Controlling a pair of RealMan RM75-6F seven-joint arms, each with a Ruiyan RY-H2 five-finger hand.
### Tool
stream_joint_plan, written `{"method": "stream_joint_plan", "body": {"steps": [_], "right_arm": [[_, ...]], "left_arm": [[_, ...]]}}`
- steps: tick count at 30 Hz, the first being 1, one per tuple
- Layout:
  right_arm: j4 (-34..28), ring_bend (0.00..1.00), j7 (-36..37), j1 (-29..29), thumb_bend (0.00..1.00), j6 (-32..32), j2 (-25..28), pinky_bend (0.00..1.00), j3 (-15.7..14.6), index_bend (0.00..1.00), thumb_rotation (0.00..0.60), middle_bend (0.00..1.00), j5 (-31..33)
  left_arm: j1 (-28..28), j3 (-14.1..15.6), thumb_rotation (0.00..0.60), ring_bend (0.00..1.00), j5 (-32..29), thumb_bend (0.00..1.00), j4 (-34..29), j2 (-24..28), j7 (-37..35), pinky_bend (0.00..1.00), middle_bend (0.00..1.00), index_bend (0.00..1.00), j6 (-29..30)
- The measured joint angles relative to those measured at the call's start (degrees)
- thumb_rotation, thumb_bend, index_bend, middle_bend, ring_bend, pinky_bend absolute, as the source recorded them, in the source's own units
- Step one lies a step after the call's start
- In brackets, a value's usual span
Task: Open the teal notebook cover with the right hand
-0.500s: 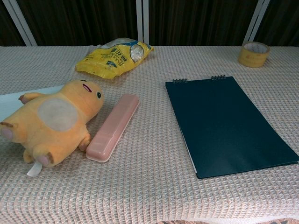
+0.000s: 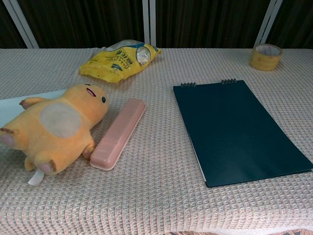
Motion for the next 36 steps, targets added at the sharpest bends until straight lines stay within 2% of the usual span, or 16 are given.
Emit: {"method": "stream_joint_plan", "body": {"steps": [6,10,13,20,28,36], "right_arm": [[-6.4,0.00,-6.7,-0.9,0.29,-3.4,3.9,0.00,-3.0,0.00,0.600,0.00,-0.5],[-9.9,0.00,-12.6,-1.7,0.29,-8.7,6.6,0.00,-6.1,0.00,0.600,0.00,0.2],[-9.9,0.00,-15.6,-2.6,0.29,-12.0,6.6,0.00,-8.6,0.00,0.600,0.00,0.9],[-7.2,0.00,-17.1,-3.6,0.29,-17.2,4.1,0.00,-12.5,0.00,0.600,0.00,1.4],[-7.3,0.00,-19.2,-3.2,0.29,-21.3,2.8,0.00,-14.2,0.01,0.600,0.00,1.0],[-9.0,0.00,-21.9,-0.7,0.29,-25.5,1.4,0.00,-13.8,0.12,0.600,0.00,0.9]], "left_arm": [[2.7,1.6,0.600,0.03,-1.4,0.01,0.6,-0.8,1.7,0.12,0.06,0.08,2.3],[5.5,3.4,0.600,0.03,-2.3,0.01,2.1,-2.7,2.6,0.12,0.06,0.08,5.1],[8.1,5.1,0.600,0.03,-2.3,0.01,4.5,-5.6,3.1,0.12,0.06,0.08,7.8],[14.4,9.2,0.600,0.03,-1.2,0.01,10.4,-11.2,2.6,0.12,0.06,0.08,13.5],[17.2,10.4,0.600,0.03,1.7,0.01,10.0,-11.4,2.2,0.12,0.06,0.08,17.2],[17.6,9.2,0.600,0.03,0.4,0.01,11.6,-12.1,2.4,0.12,0.06,0.08,16.7]]}}
